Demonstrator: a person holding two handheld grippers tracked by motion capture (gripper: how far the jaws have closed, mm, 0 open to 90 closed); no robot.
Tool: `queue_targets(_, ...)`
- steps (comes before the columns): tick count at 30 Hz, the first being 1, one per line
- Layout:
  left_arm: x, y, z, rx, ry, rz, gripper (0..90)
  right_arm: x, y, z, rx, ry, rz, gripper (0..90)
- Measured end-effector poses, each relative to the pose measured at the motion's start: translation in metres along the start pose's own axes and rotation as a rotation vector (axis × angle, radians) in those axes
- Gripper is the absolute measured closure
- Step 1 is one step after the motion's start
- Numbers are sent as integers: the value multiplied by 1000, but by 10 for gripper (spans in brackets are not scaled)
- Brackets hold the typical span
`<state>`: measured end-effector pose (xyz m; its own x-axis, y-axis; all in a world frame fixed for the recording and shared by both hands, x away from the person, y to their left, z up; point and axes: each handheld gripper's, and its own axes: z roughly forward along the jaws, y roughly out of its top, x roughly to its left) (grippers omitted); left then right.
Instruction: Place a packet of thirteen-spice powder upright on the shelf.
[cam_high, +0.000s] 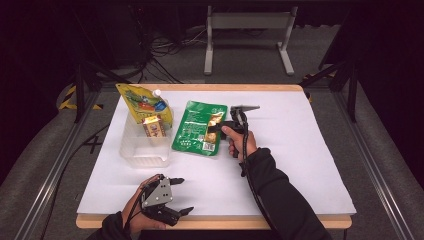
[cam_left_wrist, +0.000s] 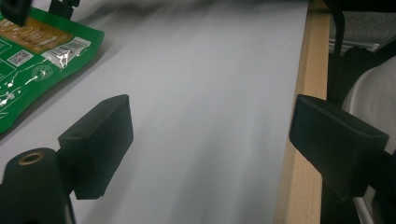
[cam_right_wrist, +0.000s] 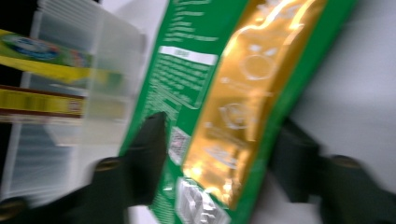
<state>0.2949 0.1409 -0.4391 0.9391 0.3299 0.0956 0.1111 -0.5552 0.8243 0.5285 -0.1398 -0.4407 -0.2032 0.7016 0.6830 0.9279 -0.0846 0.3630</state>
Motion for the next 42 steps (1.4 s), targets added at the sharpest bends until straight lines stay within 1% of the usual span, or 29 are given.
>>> queue_targets(1, 0, 0, 0, -1, -1, 1, 144, -2, -2, -1, -12, -57, -39, 800)
queue_targets(3, 0, 0, 0, 1, 1, 2, 144, -4, -2, -2, -17, -56, -45, 817)
queue_targets(5, 0, -1, 0, 1, 2, -3, 144, -7, -5, -3, -21, -49, -81, 863)
queue_targets(6, 0, -1, 0, 2, 2, -3, 144, -7, -6, -3, -24, -48, -88, 888)
queue_targets(7, 0, 0, 1, 2, 7, -5, 144, -6, -7, -6, -36, -39, -132, 900)
queue_targets(10, 0, 1, 2, 4, 14, -3, 144, -4, -9, -11, -28, -31, -176, 900)
queue_targets(12, 0, 2, 3, 11, 32, -2, 143, -2, -12, -16, -30, -27, -208, 900)
queue_targets(13, -1, 2, 4, 13, 32, -16, 142, -2, -13, -19, -32, -29, -240, 900)
queue_targets(14, 0, 2, 5, 10, 40, -15, 142, -2, -16, -23, -41, -34, -272, 900)
queue_targets(16, 0, 2, 6, 11, 47, -21, 141, -3, -19, -28, -54, -20, -298, 900)
queue_targets(17, 0, 3, 6, 11, 49, -24, 140, -3, -22, -30, -62, -27, -317, 900)
queue_targets(18, 0, 3, 6, 11, 49, -24, 139, -3, -22, -30, -62, -27, -317, 900)
queue_targets(19, 1, 4, 6, 7, 53, -24, 139, -3, -24, -33, -67, -28, -336, 900)
queue_targets(20, 2, 4, 7, 6, 56, -28, 139, -3, -26, -36, -79, -17, -370, 900)
queue_targets(22, 3, 5, 9, 3, 57, -40, 138, -5, -31, -42, -92, -34, -425, 900)
queue_targets(24, 5, 6, 12, 7, 63, -52, 137, -8, -35, -48, -99, -37, -459, 900)
queue_targets(25, 5, 6, 14, 12, 66, -54, 135, -9, -36, -50, -104, -28, -468, 900)
queue_targets(26, 6, 7, 17, 17, 72, -61, 130, -9, -38, -53, -112, -18, -489, 900)
queue_targets(28, 7, 9, 22, 24, 82, -70, 121, -10, -42, -59, -124, -34, -526, 900)
queue_targets(29, 9, 11, 24, 22, 86, -79, 116, -11, -44, -61, -130, -26, -540, 900)
queue_targets(30, 11, 12, 27, 19, 90, -93, 113, -11, -46, -63, -136, -44, -571, 900)
queue_targets(32, 14, 15, 31, 17, 93, -110, 105, -12, -49, -67, -149, -36, -613, 900)
queue_targets(33, 16, 16, 33, 17, 98, -119, 104, -12, -51, -69, -156, -43, -634, 900)
queue_targets(34, 17, 17, 35, 18, 100, -120, 100, -12, -53, -72, -158, -38, -665, 900)
queue_targets(36, 20, 19, 40, 27, 98, -119, 93, -11, -56, -76, -159, -63, -710, 900)
queue_targets(37, 21, 20, 43, 30, 105, -120, 93, -12, -58, -80, -163, -54, -739, 900)
queue_targets(39, 24, 21, 48, 42, 95, -134, 89, -15, -61, -85, -174, -61, -777, 900)
queue_targets(40, 26, 22, 50, 45, 93, -141, 86, -16, -63, -88, -182, -41, -790, 900)
queue_targets(42, 28, 23, 54, 48, 98, -159, 82, -16, -67, -93, -191, -41, -821, 900)
